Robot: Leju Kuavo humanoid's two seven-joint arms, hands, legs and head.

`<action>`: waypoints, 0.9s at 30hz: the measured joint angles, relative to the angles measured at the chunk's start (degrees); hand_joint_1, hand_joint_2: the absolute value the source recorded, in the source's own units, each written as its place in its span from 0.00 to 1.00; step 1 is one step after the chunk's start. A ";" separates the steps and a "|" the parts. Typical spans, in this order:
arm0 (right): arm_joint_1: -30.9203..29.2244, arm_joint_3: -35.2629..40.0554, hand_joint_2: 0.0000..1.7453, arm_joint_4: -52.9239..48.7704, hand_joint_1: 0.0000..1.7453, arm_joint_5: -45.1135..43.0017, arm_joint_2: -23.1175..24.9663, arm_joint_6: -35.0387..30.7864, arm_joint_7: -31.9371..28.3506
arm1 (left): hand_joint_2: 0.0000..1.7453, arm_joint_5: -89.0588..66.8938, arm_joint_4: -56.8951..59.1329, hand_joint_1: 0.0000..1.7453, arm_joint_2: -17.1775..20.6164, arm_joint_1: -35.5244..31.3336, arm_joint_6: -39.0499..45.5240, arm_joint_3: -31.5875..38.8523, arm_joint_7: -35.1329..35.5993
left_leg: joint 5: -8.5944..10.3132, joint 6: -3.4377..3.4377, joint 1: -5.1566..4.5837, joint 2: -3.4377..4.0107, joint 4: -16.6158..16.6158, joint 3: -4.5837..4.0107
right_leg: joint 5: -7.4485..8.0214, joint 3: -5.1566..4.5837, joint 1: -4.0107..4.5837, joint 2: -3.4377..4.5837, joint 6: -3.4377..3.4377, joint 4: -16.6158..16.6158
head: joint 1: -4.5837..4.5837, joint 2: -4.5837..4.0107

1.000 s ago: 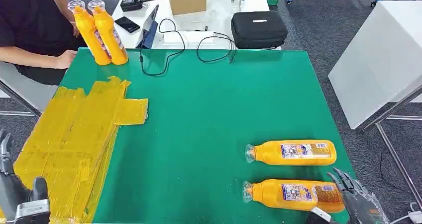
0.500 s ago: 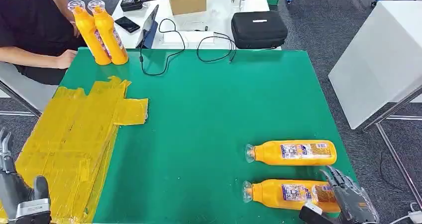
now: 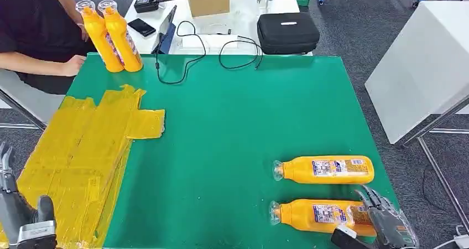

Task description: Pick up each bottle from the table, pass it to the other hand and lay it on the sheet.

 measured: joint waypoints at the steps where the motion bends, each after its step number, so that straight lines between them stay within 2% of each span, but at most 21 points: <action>1: -0.26 0.15 1.00 0.11 0.00 0.26 0.07 0.15 -0.20 | 0.00 0.02 0.00 0.00 0.00 0.00 -0.04 0.00 0.00 | 0.00 0.00 0.00 0.01 0.00 0.00 | 0.00 0.00 0.00 0.00 0.00 0.00 | 0.00 0.00; 7: -3.25 2.56 1.00 1.75 0.00 1.84 1.05 0.96 -0.90 | 0.00 0.61 0.00 0.00 0.00 0.02 -0.50 0.00 0.00 | 0.01 0.00 0.00 0.01 0.00 0.01 | 0.00 0.00 0.00 0.00 0.00 0.00 | 0.00 0.00; 8: -3.89 3.08 1.00 2.23 1.00 2.03 1.24 0.96 -0.96 | 0.00 0.61 0.00 0.00 0.00 0.02 -0.50 0.00 0.00 | 0.01 0.00 0.01 0.01 0.00 0.02 | 0.00 0.01 0.01 0.00 0.00 0.00 | 0.00 0.00; 13: -6.01 7.12 1.00 4.83 1.00 1.10 1.05 3.80 -0.49 | 0.00 1.35 0.08 0.00 0.11 -0.04 0.28 -0.41 0.00 | 0.00 0.00 0.01 0.00 0.00 0.11 | 0.00 0.01 0.01 0.00 0.00 0.00 | 0.00 0.00; 16: -6.38 11.42 1.00 5.66 1.00 -1.81 -1.37 1.20 2.31 | 0.00 1.73 0.48 0.00 0.48 -0.27 1.00 -1.11 0.00 | -0.16 0.07 0.02 0.00 0.00 0.33 | -0.12 -0.18 0.01 0.00 0.10 -0.02 | 0.02 0.00; 19: -6.96 15.03 1.00 5.90 1.00 -4.32 -3.80 -0.17 3.89 | 0.00 1.88 0.90 0.00 0.85 -0.46 1.29 -1.66 0.00 | -0.35 0.05 0.01 0.02 0.00 0.72 | -0.25 0.10 0.01 0.01 0.05 -0.06 | 0.02 0.00; 27: -8.30 18.29 1.00 5.92 1.00 -5.51 -6.38 -0.35 4.79 | 0.00 1.88 1.25 0.00 1.25 -0.70 1.36 -2.14 0.00 | -0.49 0.07 0.02 0.07 0.00 1.08 | -0.36 0.43 0.01 0.03 0.10 -0.07 | 0.02 0.00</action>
